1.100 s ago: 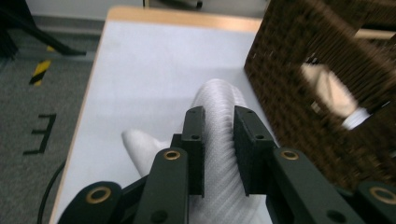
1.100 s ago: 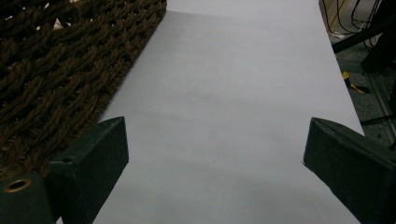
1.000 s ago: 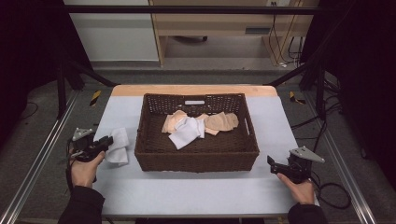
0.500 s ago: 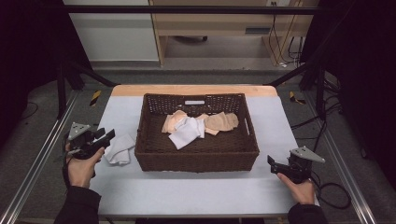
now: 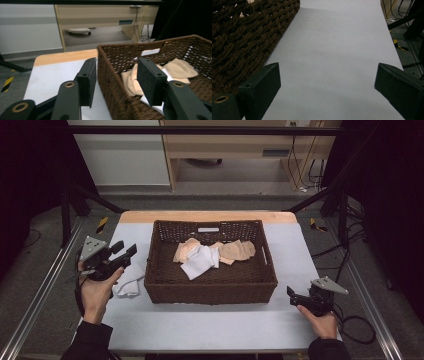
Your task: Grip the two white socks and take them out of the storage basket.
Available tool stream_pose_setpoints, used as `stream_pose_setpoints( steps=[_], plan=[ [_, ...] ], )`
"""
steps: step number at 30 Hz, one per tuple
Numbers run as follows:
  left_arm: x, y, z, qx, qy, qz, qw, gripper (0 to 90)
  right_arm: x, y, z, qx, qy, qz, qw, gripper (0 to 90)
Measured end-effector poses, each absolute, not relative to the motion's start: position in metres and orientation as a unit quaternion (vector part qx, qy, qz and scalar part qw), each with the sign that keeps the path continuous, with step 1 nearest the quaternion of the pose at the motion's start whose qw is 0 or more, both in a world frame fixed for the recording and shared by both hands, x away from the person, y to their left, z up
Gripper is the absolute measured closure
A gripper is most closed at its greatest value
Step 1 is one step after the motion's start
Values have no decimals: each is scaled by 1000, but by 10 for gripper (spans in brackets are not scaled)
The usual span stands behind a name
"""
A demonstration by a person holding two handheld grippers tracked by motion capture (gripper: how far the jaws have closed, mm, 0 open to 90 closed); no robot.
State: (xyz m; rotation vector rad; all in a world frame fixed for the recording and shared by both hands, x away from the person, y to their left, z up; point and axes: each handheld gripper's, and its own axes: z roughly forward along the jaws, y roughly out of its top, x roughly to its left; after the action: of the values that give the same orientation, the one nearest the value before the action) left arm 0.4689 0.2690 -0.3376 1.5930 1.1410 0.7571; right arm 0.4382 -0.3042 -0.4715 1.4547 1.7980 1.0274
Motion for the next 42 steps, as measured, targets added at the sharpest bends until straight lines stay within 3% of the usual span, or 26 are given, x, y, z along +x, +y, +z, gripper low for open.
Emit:
stream_pose_setpoints(
  steps=[19, 42],
  plan=[
    [508, 159, -311, 689, 413, 302, 513, 456, 438, -305, -470, 549, 676, 390, 300, 69],
    [571, 96, -370, 734, 410, 279, 464, 399, 439, -304, -471, 548, 675, 392, 300, 78]
  ],
)
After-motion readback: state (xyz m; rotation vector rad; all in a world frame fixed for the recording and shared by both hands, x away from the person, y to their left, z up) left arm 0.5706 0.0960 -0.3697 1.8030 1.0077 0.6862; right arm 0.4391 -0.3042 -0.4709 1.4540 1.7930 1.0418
